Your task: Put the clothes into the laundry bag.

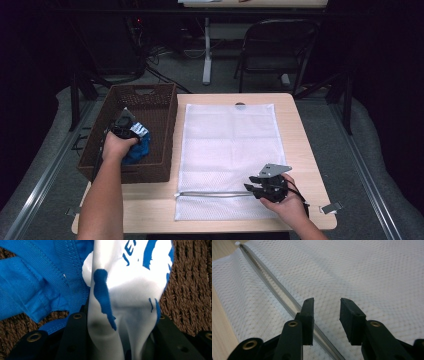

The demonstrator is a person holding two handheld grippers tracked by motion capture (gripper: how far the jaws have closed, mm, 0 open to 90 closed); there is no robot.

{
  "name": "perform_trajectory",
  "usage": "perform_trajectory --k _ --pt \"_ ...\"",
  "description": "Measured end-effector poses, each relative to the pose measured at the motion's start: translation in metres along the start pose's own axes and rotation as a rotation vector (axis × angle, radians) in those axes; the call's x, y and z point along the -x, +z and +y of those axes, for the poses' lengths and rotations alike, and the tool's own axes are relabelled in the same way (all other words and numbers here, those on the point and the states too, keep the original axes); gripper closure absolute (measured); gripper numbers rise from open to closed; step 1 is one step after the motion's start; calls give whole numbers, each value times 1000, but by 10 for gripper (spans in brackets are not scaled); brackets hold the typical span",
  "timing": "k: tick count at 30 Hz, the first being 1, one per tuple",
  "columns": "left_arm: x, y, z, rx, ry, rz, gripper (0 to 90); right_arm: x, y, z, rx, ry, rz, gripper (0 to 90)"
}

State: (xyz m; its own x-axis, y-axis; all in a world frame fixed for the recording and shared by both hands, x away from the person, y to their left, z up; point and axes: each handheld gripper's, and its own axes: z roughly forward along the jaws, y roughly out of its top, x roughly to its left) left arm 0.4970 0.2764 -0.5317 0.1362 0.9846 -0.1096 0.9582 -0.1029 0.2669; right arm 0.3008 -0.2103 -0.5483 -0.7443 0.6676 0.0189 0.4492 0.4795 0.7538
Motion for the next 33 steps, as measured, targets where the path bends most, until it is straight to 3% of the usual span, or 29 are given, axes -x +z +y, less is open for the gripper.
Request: perform_trajectory --k 6,12,25,33 --pt "0 0 0 0 1 0 653 -10 19 2 -19 -13 47 653" --pt "-1 0 0 -1 4 -2 653 -16 33 4 -52 -45 63 653" --pt "-1 0 0 1 2 -7 652 -19 43 -2 -76 -62 94 645" --pt "-1 0 0 1 2 -7 652 -20 45 -3 -69 -107 94 661"
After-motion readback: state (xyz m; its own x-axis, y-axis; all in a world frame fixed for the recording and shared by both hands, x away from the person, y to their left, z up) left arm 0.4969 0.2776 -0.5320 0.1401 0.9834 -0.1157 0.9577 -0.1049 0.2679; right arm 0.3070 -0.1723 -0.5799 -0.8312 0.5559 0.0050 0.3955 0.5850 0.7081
